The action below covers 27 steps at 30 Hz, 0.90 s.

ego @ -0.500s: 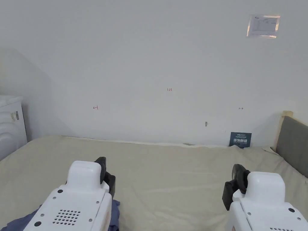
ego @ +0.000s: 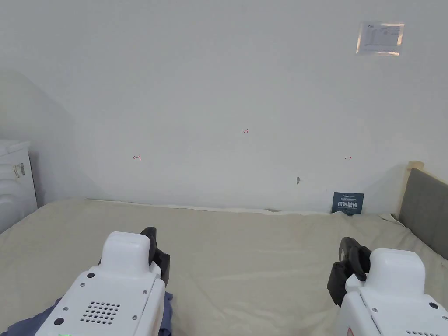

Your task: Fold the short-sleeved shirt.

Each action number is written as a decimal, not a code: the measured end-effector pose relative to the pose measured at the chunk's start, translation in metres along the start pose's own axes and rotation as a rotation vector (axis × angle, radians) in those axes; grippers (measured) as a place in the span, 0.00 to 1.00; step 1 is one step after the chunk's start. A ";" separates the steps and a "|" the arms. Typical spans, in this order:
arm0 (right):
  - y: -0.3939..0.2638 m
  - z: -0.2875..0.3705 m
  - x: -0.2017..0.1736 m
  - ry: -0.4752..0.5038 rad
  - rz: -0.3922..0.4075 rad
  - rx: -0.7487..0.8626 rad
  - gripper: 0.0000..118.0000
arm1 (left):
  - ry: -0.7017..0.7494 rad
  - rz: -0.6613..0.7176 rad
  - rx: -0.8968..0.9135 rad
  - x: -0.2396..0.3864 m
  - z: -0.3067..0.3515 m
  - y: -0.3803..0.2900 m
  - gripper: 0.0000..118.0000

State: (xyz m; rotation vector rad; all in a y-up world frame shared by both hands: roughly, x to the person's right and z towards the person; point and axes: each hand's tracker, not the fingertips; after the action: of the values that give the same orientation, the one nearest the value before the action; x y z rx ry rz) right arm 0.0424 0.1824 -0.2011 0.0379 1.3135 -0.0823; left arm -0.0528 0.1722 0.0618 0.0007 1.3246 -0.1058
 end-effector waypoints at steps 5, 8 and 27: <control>-0.003 -0.001 0.001 -0.007 0.038 -0.005 0.01 | -0.005 0.001 -0.005 -0.003 -0.001 -0.003 0.00; -0.005 -0.002 0.001 0.006 0.041 -0.010 0.01 | -0.004 0.009 -0.007 -0.007 -0.001 -0.005 0.00; -0.002 -0.023 -0.072 0.200 0.064 0.019 0.01 | 0.102 0.016 -0.014 -0.079 0.027 -0.002 0.00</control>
State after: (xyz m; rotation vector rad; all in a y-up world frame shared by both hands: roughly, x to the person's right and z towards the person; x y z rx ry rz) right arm 0.0021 0.1854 -0.1369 0.1068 1.5097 -0.0373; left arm -0.0457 0.1743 0.1455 0.0046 1.4273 -0.0833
